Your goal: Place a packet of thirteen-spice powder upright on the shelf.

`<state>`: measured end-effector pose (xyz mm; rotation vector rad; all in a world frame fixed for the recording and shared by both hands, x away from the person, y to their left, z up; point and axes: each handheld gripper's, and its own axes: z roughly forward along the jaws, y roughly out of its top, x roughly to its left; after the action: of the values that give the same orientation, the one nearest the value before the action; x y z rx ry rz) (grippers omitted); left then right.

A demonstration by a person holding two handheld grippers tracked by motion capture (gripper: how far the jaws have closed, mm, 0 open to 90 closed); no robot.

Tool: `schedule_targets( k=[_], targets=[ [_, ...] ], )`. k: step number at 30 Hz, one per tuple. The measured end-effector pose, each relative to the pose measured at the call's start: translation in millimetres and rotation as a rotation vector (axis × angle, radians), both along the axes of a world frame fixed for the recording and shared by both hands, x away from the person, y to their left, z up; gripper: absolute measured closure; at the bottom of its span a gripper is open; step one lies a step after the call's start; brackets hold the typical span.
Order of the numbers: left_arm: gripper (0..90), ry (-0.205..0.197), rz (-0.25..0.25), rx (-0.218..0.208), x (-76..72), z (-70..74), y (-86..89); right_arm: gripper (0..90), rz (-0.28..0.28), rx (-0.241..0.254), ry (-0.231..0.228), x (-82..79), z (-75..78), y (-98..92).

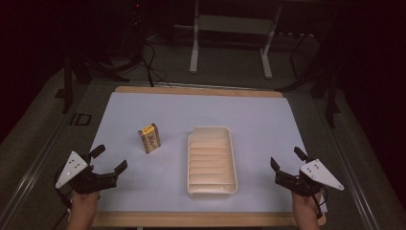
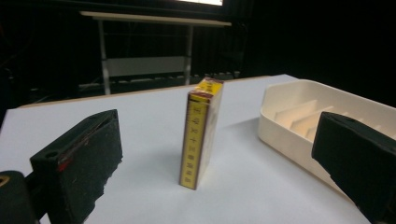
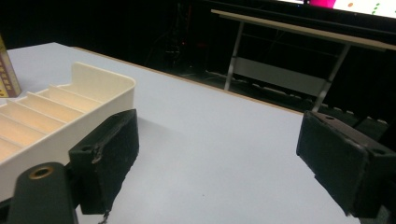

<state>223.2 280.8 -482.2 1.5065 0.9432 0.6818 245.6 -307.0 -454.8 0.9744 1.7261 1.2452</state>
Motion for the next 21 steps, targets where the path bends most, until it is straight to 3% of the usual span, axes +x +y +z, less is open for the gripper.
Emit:
schedule_targets(
  k=[3, 7, 9, 11, 16, 17, 18, 20, 21],
  targets=[
    [2.1, 0.001, -0.006, -0.006, -0.4, 1.1, -1.1, 13.1, 0.009, -0.019, 0.007, 0.3, -0.9, 3.3],
    [2.1, 0.009, -0.015, -0.058, 0.4, 4.6, 0.9, 13.2, 0.005, -0.030, 0.005, -0.8, 0.5, 3.9],
    [2.1, 0.027, -0.020, -0.062, 1.9, 6.5, 0.7, 13.3, -0.009, -0.048, 0.011, -1.6, 2.7, 3.4],
    [2.1, 0.028, -0.032, -0.060, 3.4, 8.6, -0.3, 13.3, 0.008, -0.034, 0.020, -2.1, 3.6, 2.5],
    [2.1, 0.024, -0.084, -0.033, 9.2, 14.2, -5.0, 13.4, 0.062, -0.095, 0.021, -6.0, -3.9, 4.9],
    [2.1, 0.026, -0.138, -0.019, 11.2, 17.6, -6.9, 13.5, 0.091, -0.070, 0.039, -5.6, -5.7, 5.8],
    [2.1, 0.026, -0.138, -0.019, 11.2, 17.6, -6.9, 13.5, 0.091, -0.070, 0.039, -5.6, -5.7, 5.8],
    [2.1, 0.037, -0.210, 0.034, 12.7, 23.9, -9.4, 13.6, 0.099, -0.075, 0.025, -6.0, -3.9, 7.8],
    [2.1, 0.037, -0.210, 0.034, 12.7, 23.9, -9.4, 13.6, 0.099, -0.075, 0.025, -6.0, -3.9, 7.8]
  ],
)
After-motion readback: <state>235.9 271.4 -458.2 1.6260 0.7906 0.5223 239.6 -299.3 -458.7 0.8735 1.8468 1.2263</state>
